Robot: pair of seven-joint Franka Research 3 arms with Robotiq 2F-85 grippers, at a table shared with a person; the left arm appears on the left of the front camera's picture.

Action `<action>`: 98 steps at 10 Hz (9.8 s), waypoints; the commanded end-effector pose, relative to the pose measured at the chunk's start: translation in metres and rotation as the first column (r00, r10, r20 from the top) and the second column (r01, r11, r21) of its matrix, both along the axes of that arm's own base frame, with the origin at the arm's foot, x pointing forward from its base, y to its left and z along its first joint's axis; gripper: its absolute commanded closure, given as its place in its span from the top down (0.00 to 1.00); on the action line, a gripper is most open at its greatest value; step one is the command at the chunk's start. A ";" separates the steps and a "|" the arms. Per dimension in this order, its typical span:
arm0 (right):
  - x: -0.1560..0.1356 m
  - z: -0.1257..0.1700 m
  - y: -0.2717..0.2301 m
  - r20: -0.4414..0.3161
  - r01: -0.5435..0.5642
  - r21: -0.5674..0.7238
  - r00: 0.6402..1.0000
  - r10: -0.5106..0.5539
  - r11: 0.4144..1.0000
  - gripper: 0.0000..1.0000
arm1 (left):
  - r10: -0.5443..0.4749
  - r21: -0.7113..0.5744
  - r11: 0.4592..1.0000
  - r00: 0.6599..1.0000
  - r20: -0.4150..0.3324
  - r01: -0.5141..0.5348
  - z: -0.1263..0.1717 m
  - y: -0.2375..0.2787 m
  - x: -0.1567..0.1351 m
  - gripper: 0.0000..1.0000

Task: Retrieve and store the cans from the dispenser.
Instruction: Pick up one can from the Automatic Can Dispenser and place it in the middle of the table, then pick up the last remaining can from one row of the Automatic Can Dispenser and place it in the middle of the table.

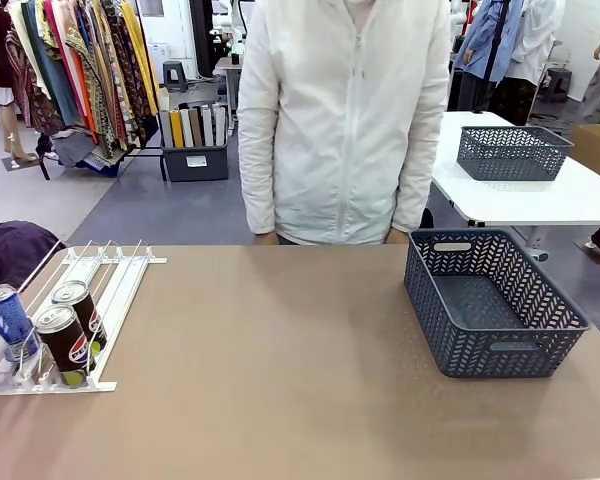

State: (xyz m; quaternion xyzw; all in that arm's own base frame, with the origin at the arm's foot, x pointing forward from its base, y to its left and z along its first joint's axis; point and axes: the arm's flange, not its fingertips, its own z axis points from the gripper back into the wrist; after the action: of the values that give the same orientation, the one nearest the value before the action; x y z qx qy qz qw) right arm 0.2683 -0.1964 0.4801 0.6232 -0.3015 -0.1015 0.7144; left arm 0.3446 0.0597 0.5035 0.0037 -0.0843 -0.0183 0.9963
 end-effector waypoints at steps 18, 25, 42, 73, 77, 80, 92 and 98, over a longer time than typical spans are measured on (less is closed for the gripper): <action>0.001 0.004 -0.001 0.020 0.005 0.011 1.000 -0.005 1.000 1.00 | -0.341 -0.053 0.930 0.909 0.242 0.363 0.118 -0.209 0.071 0.00; 0.001 0.004 -0.001 0.020 0.005 0.011 1.000 -0.005 1.000 1.00 | -0.683 0.074 0.724 0.727 -0.062 0.686 -0.046 -0.496 0.051 0.00; 0.001 0.004 -0.001 0.020 0.005 0.011 1.000 -0.005 1.000 1.00 | -0.750 -0.051 0.656 0.658 0.065 0.753 -0.001 -0.459 0.033 1.00; 0.001 0.004 -0.001 0.020 0.005 0.011 1.000 -0.005 1.000 1.00 | -0.162 -0.157 0.976 0.985 -0.056 0.152 0.044 0.019 0.012 1.00; 0.001 0.004 -0.001 0.020 0.005 0.011 1.000 -0.005 1.000 1.00 | 0.123 0.168 0.981 0.978 -0.170 -0.094 0.057 -0.010 0.010 1.00; 0.001 0.004 -0.001 0.020 0.005 0.011 1.000 -0.005 1.000 1.00 | 0.031 -0.037 0.999 0.999 -0.015 -0.031 0.063 0.003 0.008 1.00; 0.001 0.004 -0.001 0.020 0.005 0.011 1.000 -0.005 1.000 1.00 | 0.284 -0.108 0.947 0.947 -0.147 -0.301 -0.074 0.010 0.029 1.00; 0.001 0.004 -0.001 0.020 0.005 0.011 1.000 -0.005 1.000 1.00 | 0.300 -0.058 0.946 0.927 -0.227 -0.320 -0.088 0.010 0.036 1.00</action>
State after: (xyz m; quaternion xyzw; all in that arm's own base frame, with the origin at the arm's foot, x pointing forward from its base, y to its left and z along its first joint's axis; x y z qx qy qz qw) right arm 0.2678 -0.1967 0.4805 0.6227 -0.3016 -0.1019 0.7148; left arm 0.3799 0.0717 0.4105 -0.0458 0.0199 0.1309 0.9901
